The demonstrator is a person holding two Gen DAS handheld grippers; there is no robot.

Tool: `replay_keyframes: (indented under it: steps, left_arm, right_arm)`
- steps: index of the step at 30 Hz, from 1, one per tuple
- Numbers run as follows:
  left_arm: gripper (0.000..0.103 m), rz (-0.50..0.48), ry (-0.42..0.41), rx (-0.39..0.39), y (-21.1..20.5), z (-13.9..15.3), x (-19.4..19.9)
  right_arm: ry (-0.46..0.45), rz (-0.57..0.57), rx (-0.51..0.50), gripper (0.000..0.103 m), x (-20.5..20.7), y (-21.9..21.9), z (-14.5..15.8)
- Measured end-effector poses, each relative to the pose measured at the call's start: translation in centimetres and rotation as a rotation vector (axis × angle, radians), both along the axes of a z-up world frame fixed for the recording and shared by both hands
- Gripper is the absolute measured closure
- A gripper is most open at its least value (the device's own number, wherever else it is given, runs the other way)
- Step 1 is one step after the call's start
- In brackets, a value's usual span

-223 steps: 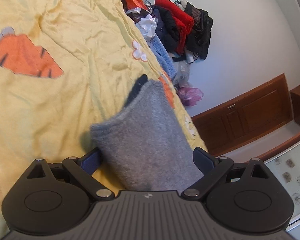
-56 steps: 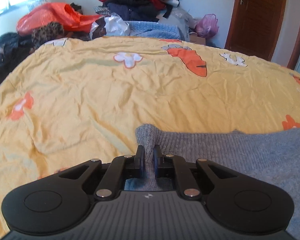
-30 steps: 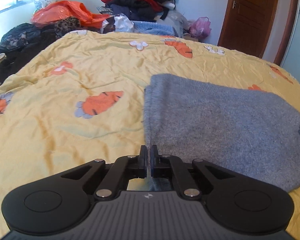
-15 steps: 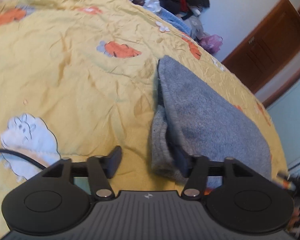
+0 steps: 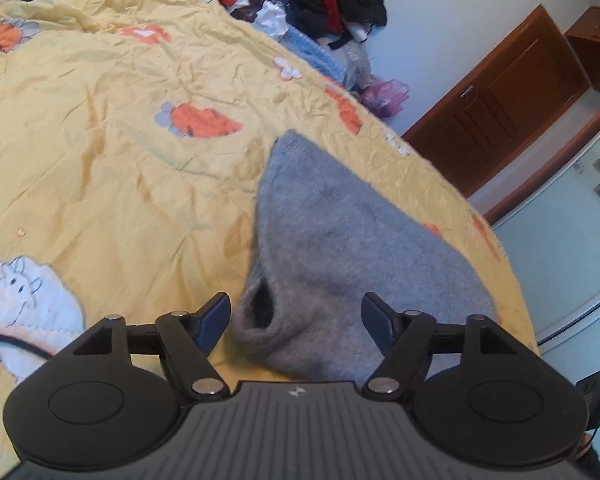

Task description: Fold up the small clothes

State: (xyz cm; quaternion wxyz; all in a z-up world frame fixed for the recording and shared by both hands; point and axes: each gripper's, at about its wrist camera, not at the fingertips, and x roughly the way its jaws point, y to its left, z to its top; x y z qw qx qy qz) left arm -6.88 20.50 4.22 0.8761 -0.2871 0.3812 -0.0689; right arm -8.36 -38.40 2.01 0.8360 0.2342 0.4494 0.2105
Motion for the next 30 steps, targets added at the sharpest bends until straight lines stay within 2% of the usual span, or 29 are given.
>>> replay_keyframes:
  steps: [4, 6, 7, 8, 9, 10, 14, 16, 18, 20, 21, 22, 24, 25, 26, 28, 30]
  left_arm:
    - [0.031, 0.037, 0.050, 0.022, 0.2, -1.5, 0.3]
    - [0.031, 0.048, 0.025, 0.028, -0.1, -1.6, 0.4]
    - [0.033, 0.052, 0.022, 0.031, -0.3, -1.6, 0.6]
    - [0.064, 0.051, 0.020, 0.036, -0.6, -1.6, 0.8]
    - [0.090, 0.035, 0.037, 0.051, -0.9, -1.8, 1.3]
    - [0.096, 0.017, 0.076, 0.065, -1.2, -2.1, 1.8]
    - [0.096, -0.016, 0.089, 0.152, -0.6, -1.5, 1.6]
    - [0.096, -0.023, 0.095, 0.122, 0.3, -1.8, 1.5]
    - [0.093, -0.017, 0.089, 0.112, 0.2, -1.9, 1.5]
    - [0.089, -0.001, 0.084, 0.089, 0.2, -1.8, 1.1]
    - [0.087, 0.002, 0.082, 0.067, 0.3, -1.7, 0.6]
    - [0.083, 0.008, 0.081, 0.046, 0.4, -1.5, 0.2]
    - [0.065, 0.052, 0.070, -0.043, 1.0, -1.2, -1.0]
    - [0.042, 0.093, 0.052, -0.112, 1.2, -1.3, -1.6]
    - [0.025, 0.134, 0.039, -0.166, 1.2, -1.5, -2.1]
    - [0.024, 0.187, 0.026, -0.254, 0.8, -2.1, -2.3]
    - [0.024, 0.202, 0.032, -0.291, -0.1, -2.6, -1.9]
  right_arm:
    - [0.000, 0.013, -0.011, 0.033, 0.0, 0.1, 0.1]
    - [0.000, 0.019, -0.009, 0.034, -0.1, 0.1, 0.1]
    - [0.000, 0.016, -0.009, 0.051, 0.1, 0.2, 0.0]
    - [0.011, 0.023, -0.004, 0.068, 0.2, 0.2, -0.1]
    - [0.033, 0.039, 0.002, 0.082, 0.5, 0.2, -0.4]
    - [0.036, 0.044, -0.003, 0.082, 0.5, 0.2, -0.6]
    - [0.028, 0.044, -0.048, 0.084, 0.1, -1.3, 0.1]
    - [0.036, 0.032, -0.071, 0.085, 0.1, -2.5, 0.0]
    - [0.047, 0.048, -0.051, 0.085, 0.2, -2.3, -0.5]
    - [0.046, 0.069, -0.039, 0.077, 0.1, -1.3, -0.4]
    - [0.039, 0.071, -0.047, 0.065, 0.1, -0.9, -0.2]
    - [0.027, 0.073, -0.050, 0.043, 0.0, -0.7, 0.3]
    - [-0.039, 0.012, -0.082, 0.029, 0.0, -1.0, 1.9]
    - [-0.085, -0.035, -0.086, 0.030, 0.2, -1.3, 2.9]
    - [-0.126, -0.082, -0.077, 0.031, 0.6, -1.4, 3.8]
    - [-0.215, -0.138, -0.049, 0.035, 1.8, -0.4, 5.6]
    - [-0.265, -0.090, -0.013, 0.037, 3.8, 2.9, 6.7]
